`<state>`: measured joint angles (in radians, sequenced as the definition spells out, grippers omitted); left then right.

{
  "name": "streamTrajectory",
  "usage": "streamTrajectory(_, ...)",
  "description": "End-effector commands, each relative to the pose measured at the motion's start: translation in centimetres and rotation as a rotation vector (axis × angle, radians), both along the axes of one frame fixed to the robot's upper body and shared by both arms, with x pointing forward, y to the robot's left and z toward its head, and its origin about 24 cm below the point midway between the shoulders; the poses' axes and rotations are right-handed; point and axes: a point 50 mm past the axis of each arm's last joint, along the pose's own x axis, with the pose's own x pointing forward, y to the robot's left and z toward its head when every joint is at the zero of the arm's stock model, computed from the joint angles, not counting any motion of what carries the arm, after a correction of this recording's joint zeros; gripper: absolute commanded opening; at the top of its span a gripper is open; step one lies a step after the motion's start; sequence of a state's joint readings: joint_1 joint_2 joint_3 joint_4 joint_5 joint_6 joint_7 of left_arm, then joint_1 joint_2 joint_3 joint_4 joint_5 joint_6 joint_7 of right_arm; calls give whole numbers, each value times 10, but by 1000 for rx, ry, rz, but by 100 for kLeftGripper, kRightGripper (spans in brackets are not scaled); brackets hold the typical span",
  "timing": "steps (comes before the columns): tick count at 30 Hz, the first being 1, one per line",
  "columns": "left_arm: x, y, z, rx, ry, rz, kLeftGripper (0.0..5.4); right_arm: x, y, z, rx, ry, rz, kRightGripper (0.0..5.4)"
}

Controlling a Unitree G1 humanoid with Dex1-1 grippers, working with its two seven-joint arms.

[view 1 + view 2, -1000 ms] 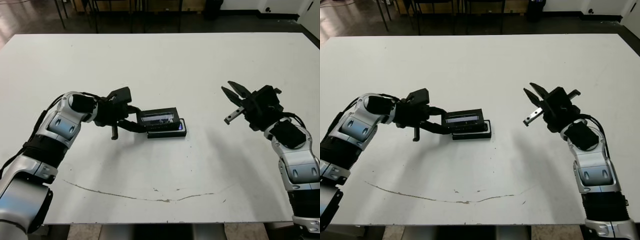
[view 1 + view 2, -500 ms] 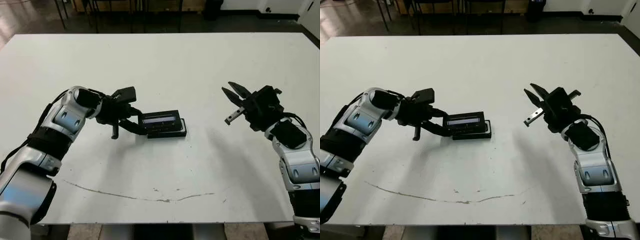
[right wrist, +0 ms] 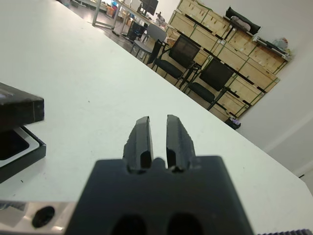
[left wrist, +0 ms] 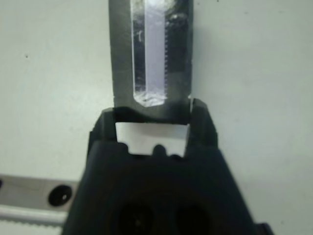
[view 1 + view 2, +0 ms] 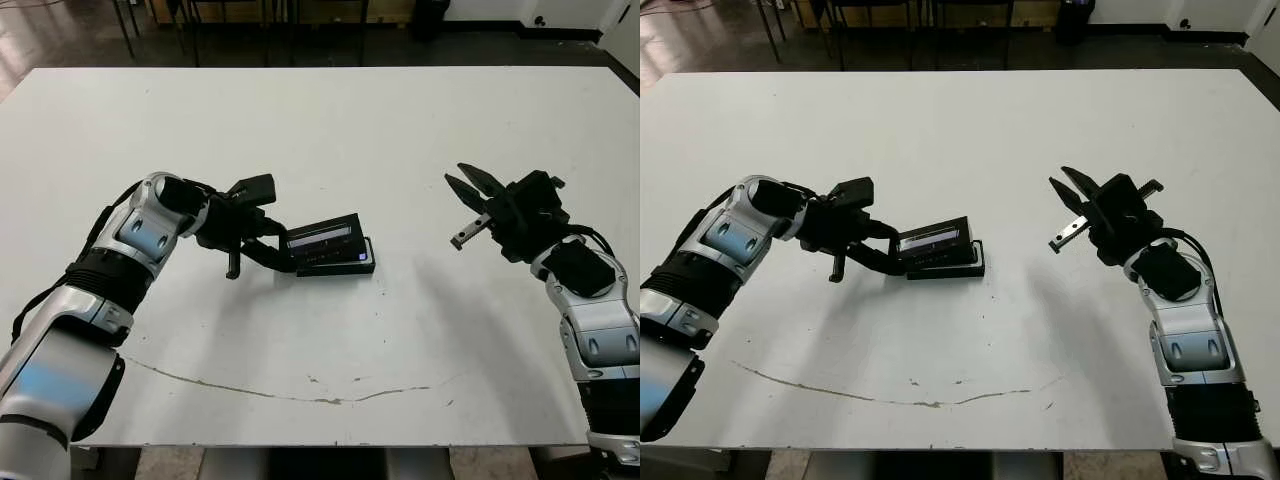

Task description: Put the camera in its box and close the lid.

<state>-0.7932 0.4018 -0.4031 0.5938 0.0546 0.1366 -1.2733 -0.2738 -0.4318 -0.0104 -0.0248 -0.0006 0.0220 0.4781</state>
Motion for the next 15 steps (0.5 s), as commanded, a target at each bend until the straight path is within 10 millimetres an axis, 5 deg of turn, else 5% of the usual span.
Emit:
streamTrajectory(1, -4, -5, -14, 22, 32, -3, 64, -1, -6, -4, -12, 26, -7, 0)
streamTrajectory(15, -10, -18, -18, -16, 53, -48, 64, -1, -6, -3, -8, 32, -13, 0)
